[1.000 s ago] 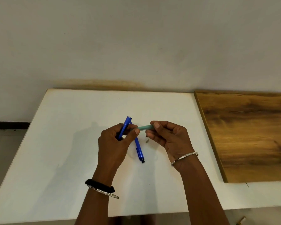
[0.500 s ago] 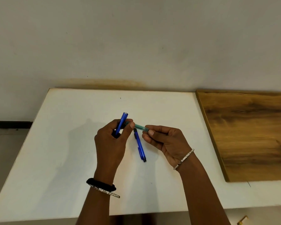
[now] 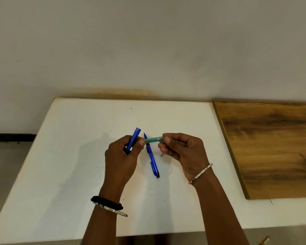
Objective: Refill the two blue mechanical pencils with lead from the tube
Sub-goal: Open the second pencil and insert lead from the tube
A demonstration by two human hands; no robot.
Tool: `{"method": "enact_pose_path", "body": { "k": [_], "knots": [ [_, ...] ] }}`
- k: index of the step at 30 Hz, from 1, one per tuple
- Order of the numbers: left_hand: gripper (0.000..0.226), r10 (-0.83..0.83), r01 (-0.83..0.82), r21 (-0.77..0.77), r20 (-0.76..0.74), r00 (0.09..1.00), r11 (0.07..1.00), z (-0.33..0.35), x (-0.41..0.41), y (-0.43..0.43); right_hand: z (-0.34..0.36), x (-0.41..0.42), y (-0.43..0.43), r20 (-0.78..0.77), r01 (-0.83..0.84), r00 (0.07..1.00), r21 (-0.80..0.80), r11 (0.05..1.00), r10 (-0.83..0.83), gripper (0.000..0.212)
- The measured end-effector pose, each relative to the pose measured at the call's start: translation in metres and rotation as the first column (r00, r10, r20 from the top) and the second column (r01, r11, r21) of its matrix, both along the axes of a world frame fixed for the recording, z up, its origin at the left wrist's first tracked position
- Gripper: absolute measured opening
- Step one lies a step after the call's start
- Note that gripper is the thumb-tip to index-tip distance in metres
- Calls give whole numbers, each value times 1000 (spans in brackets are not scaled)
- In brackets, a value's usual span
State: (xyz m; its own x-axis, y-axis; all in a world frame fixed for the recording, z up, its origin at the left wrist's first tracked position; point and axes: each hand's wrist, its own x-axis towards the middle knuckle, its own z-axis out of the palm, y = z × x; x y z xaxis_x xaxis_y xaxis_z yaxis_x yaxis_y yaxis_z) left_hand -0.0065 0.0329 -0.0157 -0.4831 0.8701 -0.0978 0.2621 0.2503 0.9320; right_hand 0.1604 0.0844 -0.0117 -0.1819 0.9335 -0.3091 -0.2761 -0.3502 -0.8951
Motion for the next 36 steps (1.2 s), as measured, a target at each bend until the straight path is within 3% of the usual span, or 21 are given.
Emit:
{"method": "enact_pose_path", "body": {
  "k": [6, 17, 27, 31, 36],
  "knots": [
    [18, -82, 85, -85, 33, 996, 993, -3, -2, -1, 4, 0, 0, 63, 33, 997, 44, 998, -36, 9],
    [12, -160, 163, -59, 58, 985, 985, -4, -9, -5, 7, -1, 2, 166, 85, 981, 95, 992, -100, 13],
    [14, -159, 164, -65, 66, 985, 984, -6, -11, -4, 9, 12, 6, -82, 287, 954, -29, 957, -289, 15],
    [15, -155, 159, -80, 59, 986, 984, -8, -7, -3, 9, 17, 6, -47, 237, 970, -57, 970, -240, 14],
    [10, -165, 170, -98, 54, 985, 981, -8, 0, -1, 9, 18, 1, 72, -13, 997, -115, 993, 22, 13]
  ]
}}
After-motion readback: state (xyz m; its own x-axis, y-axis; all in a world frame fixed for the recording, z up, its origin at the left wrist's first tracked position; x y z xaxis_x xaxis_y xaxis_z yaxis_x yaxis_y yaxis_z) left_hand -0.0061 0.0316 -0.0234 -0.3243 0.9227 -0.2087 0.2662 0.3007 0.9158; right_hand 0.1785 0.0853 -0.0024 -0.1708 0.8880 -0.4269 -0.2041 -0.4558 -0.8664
